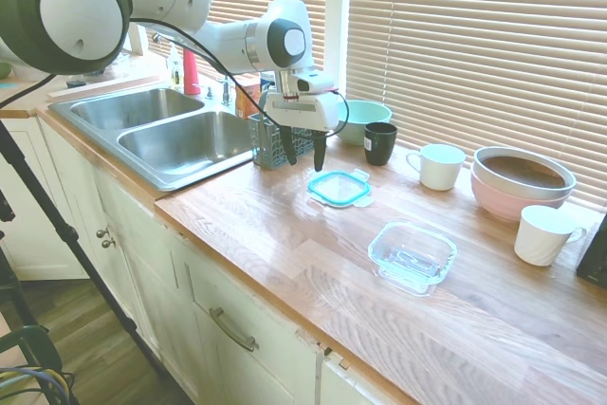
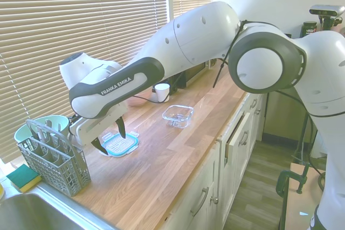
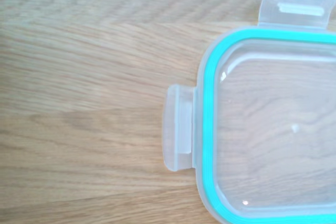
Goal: Cover the lid of the food container
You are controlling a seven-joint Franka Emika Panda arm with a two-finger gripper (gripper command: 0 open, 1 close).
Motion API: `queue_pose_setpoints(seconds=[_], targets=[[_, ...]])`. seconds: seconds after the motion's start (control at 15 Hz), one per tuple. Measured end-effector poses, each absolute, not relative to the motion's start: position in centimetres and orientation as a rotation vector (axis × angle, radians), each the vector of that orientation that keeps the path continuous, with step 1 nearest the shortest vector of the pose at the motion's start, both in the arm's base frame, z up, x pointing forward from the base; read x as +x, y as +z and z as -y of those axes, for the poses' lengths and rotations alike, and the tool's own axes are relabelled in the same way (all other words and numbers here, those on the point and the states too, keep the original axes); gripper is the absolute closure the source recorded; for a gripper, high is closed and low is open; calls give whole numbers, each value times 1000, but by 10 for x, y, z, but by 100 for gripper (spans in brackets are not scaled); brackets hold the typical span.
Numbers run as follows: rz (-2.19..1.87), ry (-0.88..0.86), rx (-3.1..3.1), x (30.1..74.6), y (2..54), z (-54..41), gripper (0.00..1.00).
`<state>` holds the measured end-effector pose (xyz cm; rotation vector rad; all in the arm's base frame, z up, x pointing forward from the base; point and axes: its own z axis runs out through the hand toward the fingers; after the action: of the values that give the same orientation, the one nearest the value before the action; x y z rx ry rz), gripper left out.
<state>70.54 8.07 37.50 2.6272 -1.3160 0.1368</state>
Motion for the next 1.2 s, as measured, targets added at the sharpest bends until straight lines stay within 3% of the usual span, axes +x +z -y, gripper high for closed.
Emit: queue_pose_setpoints(seconds=[1.2], targets=[[1358, 111, 2550, 757, 351, -79, 0]])
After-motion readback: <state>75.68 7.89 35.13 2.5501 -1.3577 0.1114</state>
